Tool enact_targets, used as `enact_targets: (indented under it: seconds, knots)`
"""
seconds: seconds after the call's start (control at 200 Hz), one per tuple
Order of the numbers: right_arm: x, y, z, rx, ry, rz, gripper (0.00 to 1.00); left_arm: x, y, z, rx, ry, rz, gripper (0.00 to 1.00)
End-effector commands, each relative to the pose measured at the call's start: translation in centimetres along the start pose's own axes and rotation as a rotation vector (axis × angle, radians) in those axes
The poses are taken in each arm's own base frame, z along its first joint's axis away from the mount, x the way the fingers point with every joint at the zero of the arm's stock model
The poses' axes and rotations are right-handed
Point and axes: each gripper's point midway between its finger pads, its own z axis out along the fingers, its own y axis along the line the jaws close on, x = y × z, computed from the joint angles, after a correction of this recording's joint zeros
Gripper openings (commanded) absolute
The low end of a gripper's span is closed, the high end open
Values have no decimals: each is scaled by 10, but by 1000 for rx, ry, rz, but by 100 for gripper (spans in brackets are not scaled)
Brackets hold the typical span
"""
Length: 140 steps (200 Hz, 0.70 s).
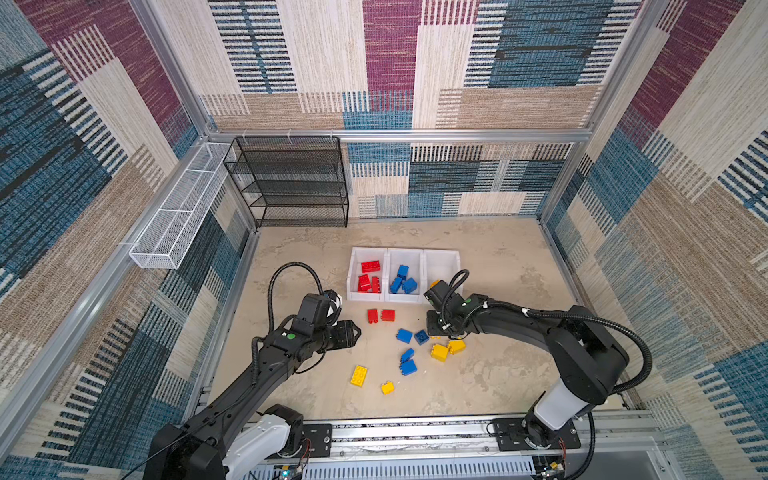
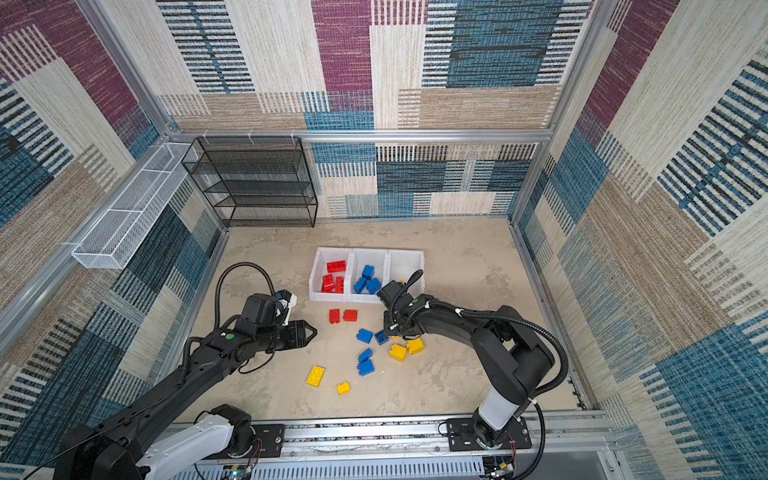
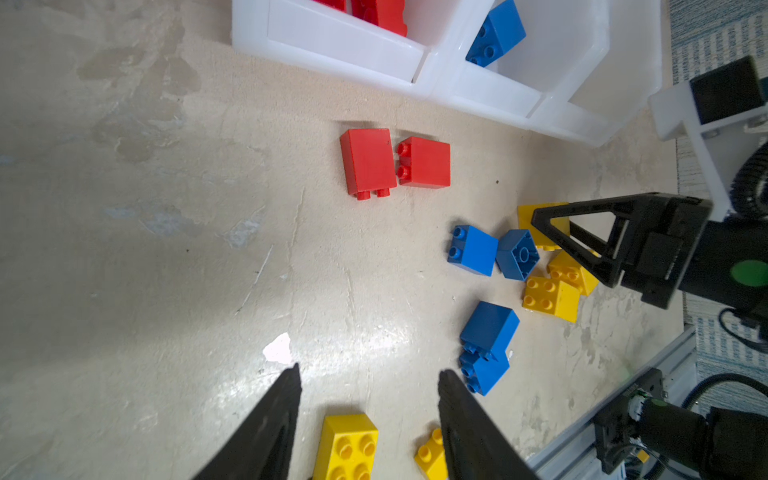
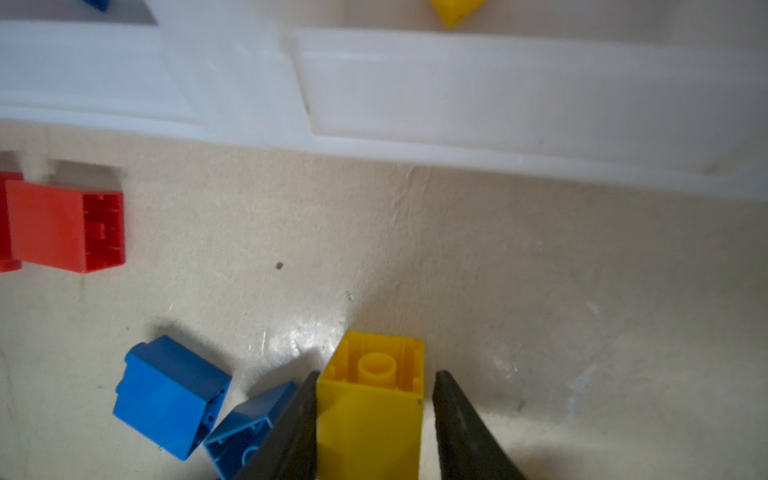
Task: Sort the legos into containers by color
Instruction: 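Grasp the yellow brick with the right gripper, then carry the yellow brick with the right gripper into the compartment nearest it and release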
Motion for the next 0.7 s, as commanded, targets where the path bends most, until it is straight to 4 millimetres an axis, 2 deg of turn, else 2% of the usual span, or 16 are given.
enact_targets:
  seconds: [0.0, 0.235, 0.506, 0.601, 0.696]
  knots:
    - [-2, 1, 2, -6, -16, 19, 41, -2, -2, 0, 10, -11, -13, 57]
    - [-2, 2, 2, -17, -21, 22, 34, 0, -1, -2, 1, -12, -17, 57]
    - [-9, 4, -10, -29, -49, 23, 32, 0, -1, -1, -1, -13, -17, 57]
    - [-20, 7, -24, -33, -83, 11, 31, 0, 0, -1, -3, -11, -18, 57]
    - [-44, 9, -46, -32, -144, -8, 31, -1, -1, -2, -2, -16, -17, 57]
